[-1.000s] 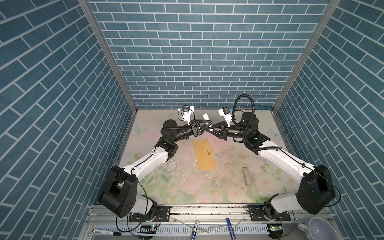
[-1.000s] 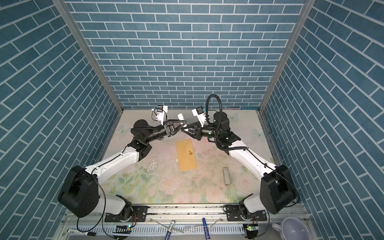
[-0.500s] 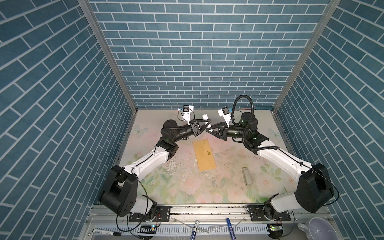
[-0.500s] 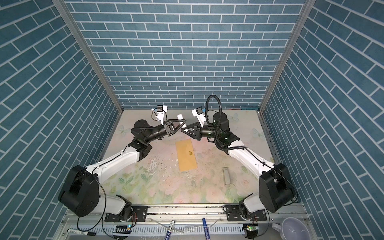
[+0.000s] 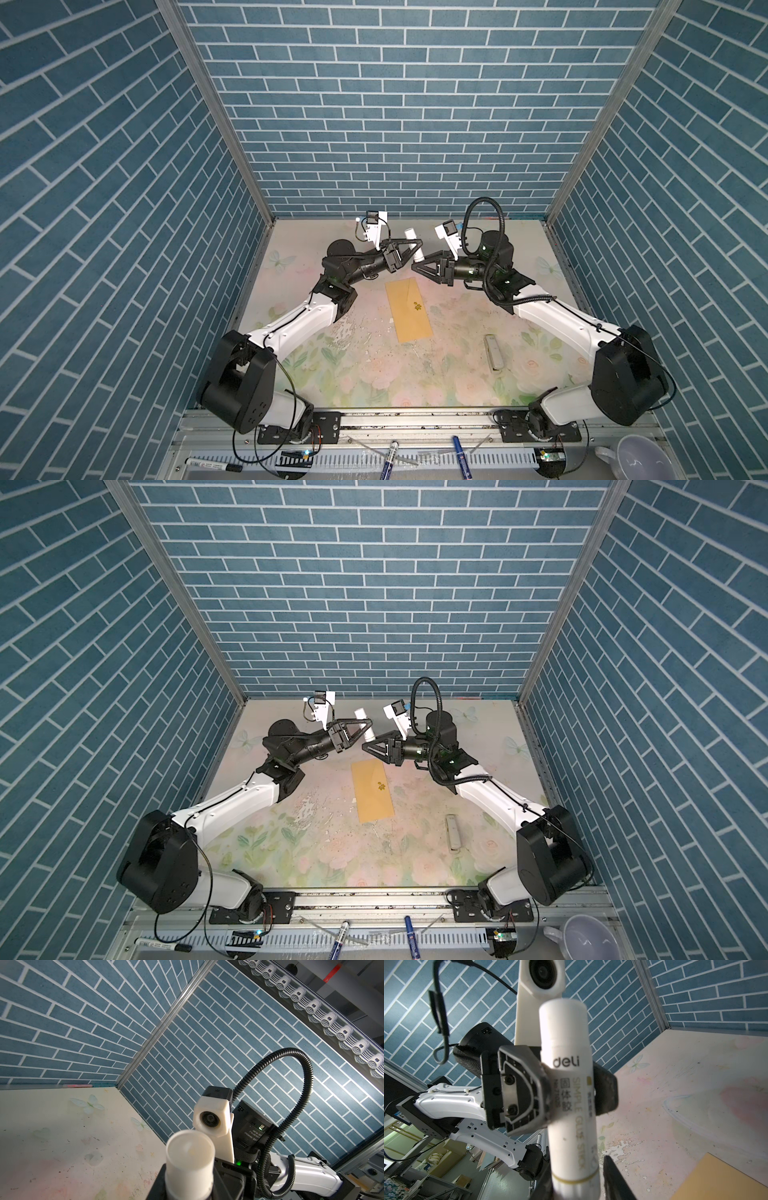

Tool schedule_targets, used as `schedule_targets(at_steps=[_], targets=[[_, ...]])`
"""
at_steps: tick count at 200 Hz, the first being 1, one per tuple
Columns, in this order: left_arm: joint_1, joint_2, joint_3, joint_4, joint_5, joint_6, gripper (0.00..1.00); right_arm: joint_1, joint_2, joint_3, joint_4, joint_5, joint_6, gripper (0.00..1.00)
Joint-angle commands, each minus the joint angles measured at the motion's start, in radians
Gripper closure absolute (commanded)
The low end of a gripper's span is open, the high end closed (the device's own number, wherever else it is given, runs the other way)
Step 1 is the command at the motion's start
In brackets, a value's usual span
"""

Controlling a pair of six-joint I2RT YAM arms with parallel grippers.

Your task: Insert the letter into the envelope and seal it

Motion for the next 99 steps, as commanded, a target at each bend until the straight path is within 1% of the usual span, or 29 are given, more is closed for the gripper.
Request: schedule_targets(at_steps=[1, 39, 63, 76, 91, 99], targets=[[-0.002, -0.006, -0.010, 0.030, 0.003, 0.007, 1.00, -0.004, -0.025, -0.023, 0.048, -0.009, 0.026, 0.64], [-0.002, -0.007, -0.013, 0.028, 0.004, 0.008, 1.00, -0.004, -0.029, -0.015, 0.054, -0.004, 0.019, 0.64], [-0.002, -0.005, -0.013, 0.022, 0.005, 0.008, 1.00, -0.004, -0.026, -0.006, 0.056, -0.005, 0.020, 0.68], [-0.002, -0.005, -0.013, 0.018, 0.006, 0.009, 1.00, -0.004, -0.025, -0.004, 0.056, -0.002, 0.022, 0.76], [-0.002, -0.009, -0.016, 0.006, 0.007, 0.016, 1.00, -0.004, -0.025, 0.000, 0.055, 0.005, 0.028, 0.88], [-0.002, -0.012, -0.020, -0.004, 0.002, 0.028, 1.00, -0.004, -0.027, 0.002, 0.046, 0.018, 0.028, 0.93]])
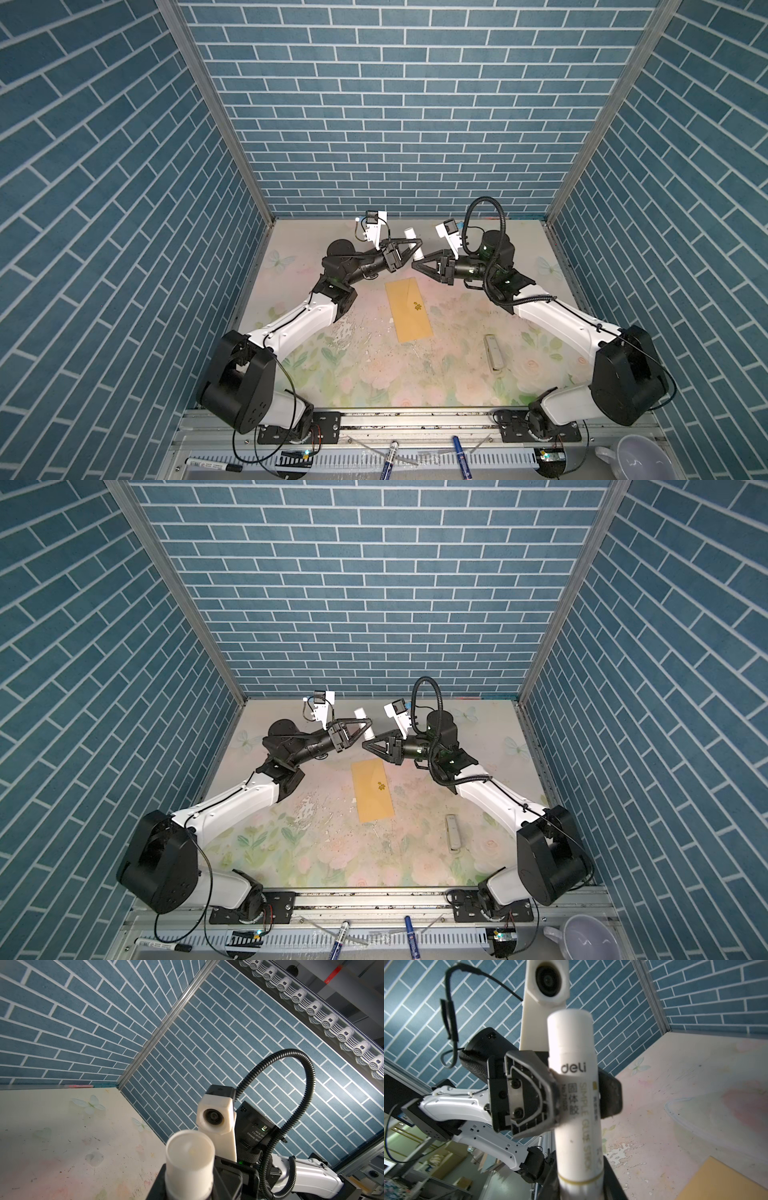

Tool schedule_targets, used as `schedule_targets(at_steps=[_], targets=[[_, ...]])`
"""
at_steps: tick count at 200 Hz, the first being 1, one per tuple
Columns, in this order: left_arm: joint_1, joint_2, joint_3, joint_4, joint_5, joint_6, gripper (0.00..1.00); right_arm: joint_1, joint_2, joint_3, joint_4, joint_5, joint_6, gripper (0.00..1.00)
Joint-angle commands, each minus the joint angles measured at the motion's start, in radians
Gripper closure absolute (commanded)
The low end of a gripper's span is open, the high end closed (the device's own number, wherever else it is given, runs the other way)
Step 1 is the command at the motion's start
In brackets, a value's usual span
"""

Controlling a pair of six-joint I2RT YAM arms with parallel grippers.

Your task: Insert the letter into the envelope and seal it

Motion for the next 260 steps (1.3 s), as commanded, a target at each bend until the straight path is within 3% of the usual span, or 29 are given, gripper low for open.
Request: schedule_targets(at_steps=[1, 20, 53, 65, 107, 127, 146, 172, 191, 231, 260], targets=[[-0.002, -0.013, -0.020, -0.003, 0.005, 0.029, 1.00, -0.004, -0.026, 0.003, 0.022, 0.018, 0.018, 0.94], [-0.002, -0.020, -0.027, -0.041, -0.014, 0.063, 1.00, -0.004, -0.039, 0.016, -0.062, 0.092, -0.019, 1.00], [-0.002, -0.020, -0.015, -0.110, -0.041, 0.104, 1.00, 0.008, -0.078, 0.053, -0.265, 0.325, -0.124, 1.00], [-0.005, -0.019, -0.008, -0.143, -0.054, 0.122, 1.00, 0.032, -0.091, 0.086, -0.366, 0.472, -0.183, 1.00], [-0.014, -0.018, 0.003, -0.201, -0.101, 0.159, 1.00, 0.231, -0.025, 0.263, -0.648, 1.170, -0.395, 1.00], [-0.016, -0.012, 0.002, -0.201, -0.115, 0.157, 1.00, 0.313, 0.043, 0.327, -0.690, 1.426, -0.466, 1.00], [-0.016, -0.009, 0.002, -0.202, -0.121, 0.156, 1.00, 0.372, 0.101, 0.371, -0.703, 1.598, -0.517, 1.00], [-0.016, -0.009, 0.002, -0.202, -0.132, 0.155, 1.00, 0.420, 0.157, 0.409, -0.707, 1.709, -0.569, 1.00], [-0.016, -0.006, 0.003, -0.200, -0.138, 0.154, 1.00, 0.429, 0.176, 0.421, -0.709, 1.718, -0.587, 1.00], [-0.017, -0.005, 0.004, -0.197, -0.144, 0.152, 1.00, 0.430, 0.173, 0.418, -0.706, 1.676, -0.593, 1.00], [-0.016, -0.008, 0.006, -0.196, -0.144, 0.151, 1.00, 0.425, 0.135, 0.393, -0.695, 1.568, -0.592, 1.00]])
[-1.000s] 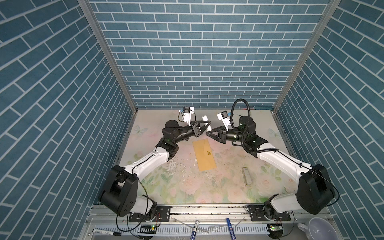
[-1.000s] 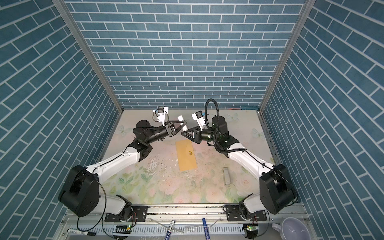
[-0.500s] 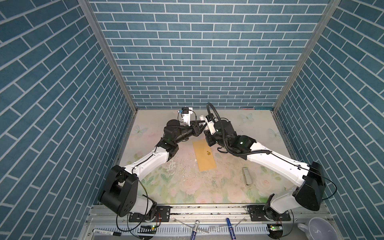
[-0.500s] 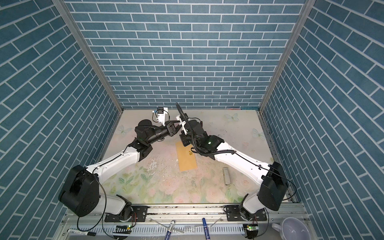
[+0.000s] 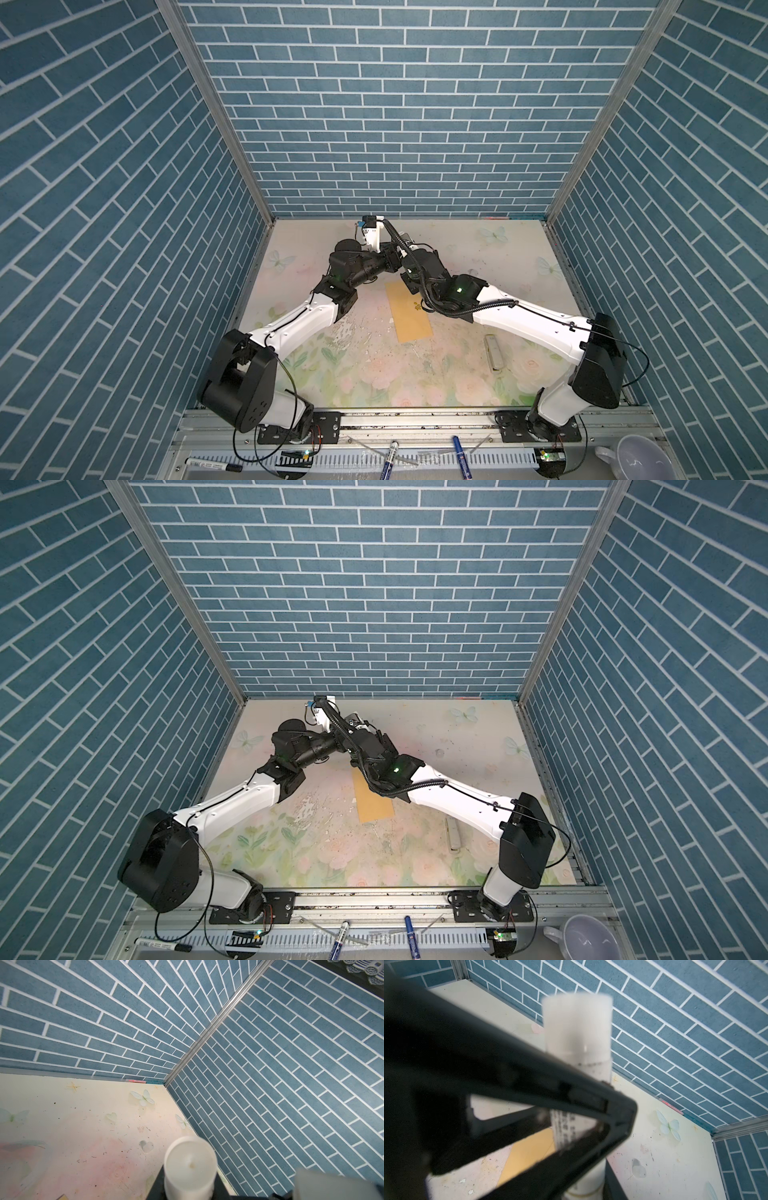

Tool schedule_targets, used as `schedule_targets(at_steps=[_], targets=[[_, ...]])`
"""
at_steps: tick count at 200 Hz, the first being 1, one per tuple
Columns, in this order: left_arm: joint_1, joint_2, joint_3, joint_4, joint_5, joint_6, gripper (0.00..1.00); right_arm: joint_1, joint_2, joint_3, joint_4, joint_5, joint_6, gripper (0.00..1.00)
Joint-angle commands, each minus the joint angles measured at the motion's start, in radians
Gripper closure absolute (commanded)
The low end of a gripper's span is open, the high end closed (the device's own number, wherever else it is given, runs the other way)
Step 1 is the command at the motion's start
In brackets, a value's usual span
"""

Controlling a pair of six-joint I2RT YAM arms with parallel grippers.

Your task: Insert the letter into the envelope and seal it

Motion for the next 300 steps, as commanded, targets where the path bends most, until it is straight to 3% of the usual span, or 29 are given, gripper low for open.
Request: schedule_targets(at_steps=[1, 18, 42, 60, 77, 104, 137, 196, 272, 300], targets=[[-0.011, -0.012, 0.011, 0.006, 0.063, 0.004, 1.00, -0.034, -0.036, 0.022, 0.006, -0.003, -0.027, 1.00], [-0.011, -0.017, 0.010, 0.008, 0.064, 0.002, 1.00, -0.054, -0.085, -0.019, 0.031, -0.131, -0.013, 0.92], [-0.011, -0.023, 0.012, 0.020, 0.078, -0.006, 1.00, -0.116, -0.173, -0.095, 0.077, -0.403, 0.019, 0.69], [-0.011, -0.025, 0.013, 0.036, 0.093, -0.018, 1.00, -0.196, -0.238, -0.162, 0.120, -0.659, 0.071, 0.48], [-0.012, -0.023, 0.016, 0.061, 0.116, -0.030, 1.00, -0.285, -0.289, -0.228, 0.172, -0.916, 0.131, 0.36], [-0.009, -0.019, 0.014, 0.106, 0.155, -0.046, 1.00, -0.379, -0.338, -0.305, 0.235, -1.227, 0.184, 0.30], [-0.009, -0.016, 0.016, 0.147, 0.206, -0.064, 1.00, -0.452, -0.335, -0.349, 0.295, -1.434, 0.255, 0.30], [-0.010, -0.014, 0.015, 0.183, 0.237, -0.089, 1.00, -0.472, -0.276, -0.354, 0.438, -1.526, 0.349, 0.39], [-0.010, -0.013, 0.008, 0.185, 0.236, -0.091, 1.00, -0.474, -0.249, -0.361, 0.520, -1.518, 0.414, 0.82], [-0.010, -0.015, 0.007, 0.171, 0.227, -0.083, 1.00, -0.473, -0.253, -0.359, 0.524, -1.454, 0.441, 0.98]])
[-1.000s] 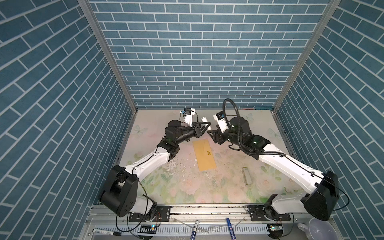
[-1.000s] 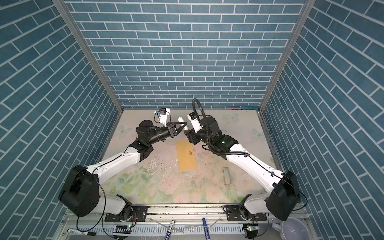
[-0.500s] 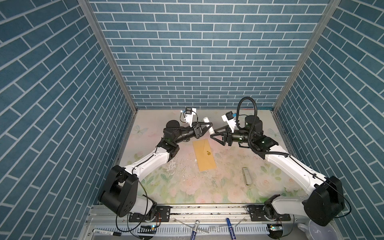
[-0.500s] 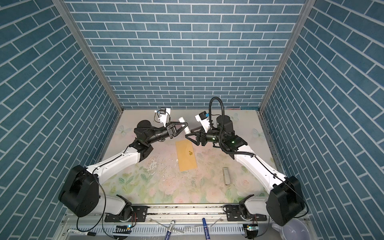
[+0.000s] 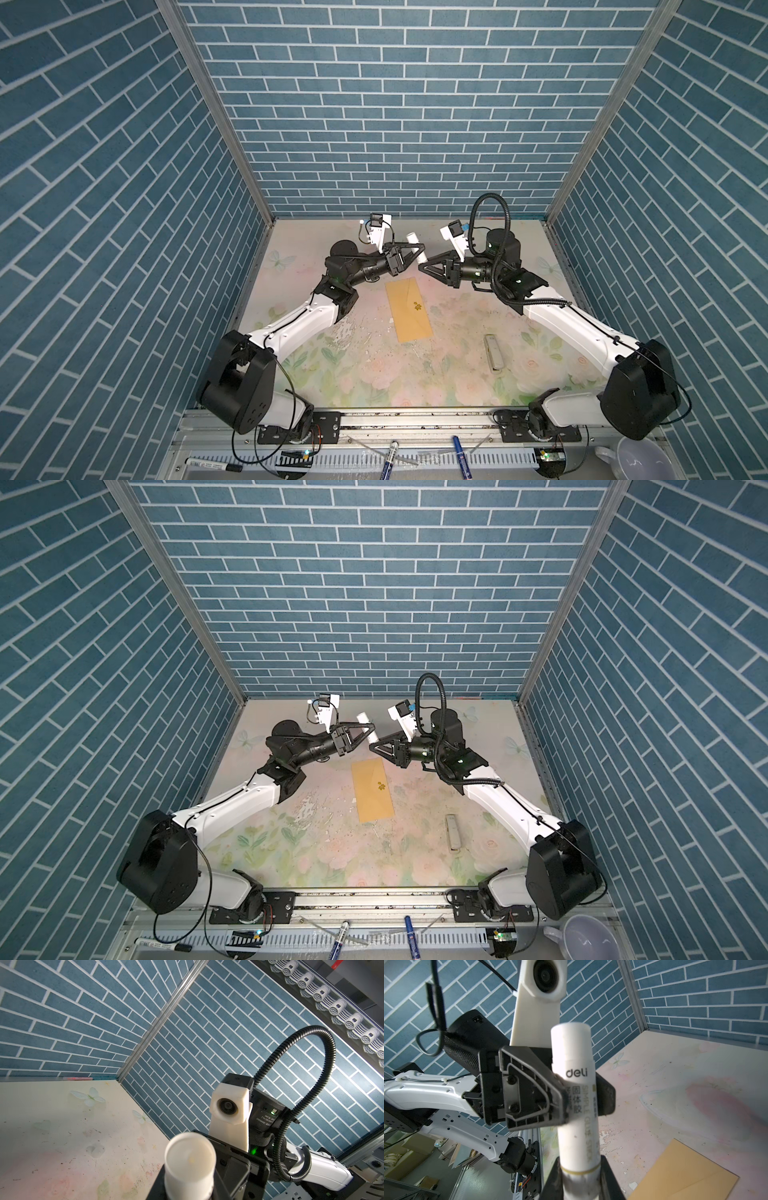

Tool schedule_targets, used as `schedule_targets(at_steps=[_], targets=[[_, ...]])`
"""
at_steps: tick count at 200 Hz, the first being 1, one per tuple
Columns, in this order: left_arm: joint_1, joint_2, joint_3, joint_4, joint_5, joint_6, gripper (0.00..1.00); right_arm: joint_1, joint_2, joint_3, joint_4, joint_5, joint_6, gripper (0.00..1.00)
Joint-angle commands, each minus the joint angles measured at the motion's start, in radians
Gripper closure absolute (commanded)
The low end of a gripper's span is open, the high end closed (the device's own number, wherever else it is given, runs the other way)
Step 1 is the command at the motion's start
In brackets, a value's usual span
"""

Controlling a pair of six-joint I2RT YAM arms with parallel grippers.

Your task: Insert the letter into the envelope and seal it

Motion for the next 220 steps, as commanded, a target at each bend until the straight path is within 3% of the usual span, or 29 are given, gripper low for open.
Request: schedule_targets(at_steps=[1, 34, 83, 103, 119, 148, 178, 204, 220], targets=[[-0.001, -0.011, 0.006, 0.005, 0.006, 0.027, 1.00, -0.002, -0.007, -0.020, 0.074, 0.044, 0.067, 0.99], [0.000, -0.025, 0.006, -0.068, -0.033, 0.076, 1.00, 0.010, -0.038, -0.009, 0.000, 0.250, 0.058, 1.00], [-0.007, -0.032, 0.014, -0.157, -0.096, 0.127, 1.00, 0.263, -0.021, 0.160, -0.328, 1.166, -0.193, 1.00], [-0.011, -0.026, 0.016, -0.153, -0.104, 0.124, 1.00, 0.347, 0.057, 0.235, -0.371, 1.414, -0.243, 1.00], [-0.014, -0.023, 0.017, -0.151, -0.109, 0.123, 1.00, 0.395, 0.116, 0.276, -0.376, 1.538, -0.266, 1.00], [-0.014, -0.022, 0.017, -0.151, -0.117, 0.123, 1.00, 0.432, 0.183, 0.315, -0.377, 1.623, -0.262, 1.00], [-0.014, -0.020, 0.017, -0.152, -0.121, 0.125, 1.00, 0.437, 0.195, 0.312, -0.361, 1.578, -0.271, 1.00], [-0.014, -0.038, 0.024, -0.213, -0.124, 0.201, 1.00, 0.421, 0.132, 0.249, -0.319, 1.425, -0.311, 0.68], [-0.014, -0.070, 0.025, -0.286, -0.141, 0.314, 1.00, 0.400, 0.057, 0.180, -0.280, 1.309, -0.330, 0.56]])
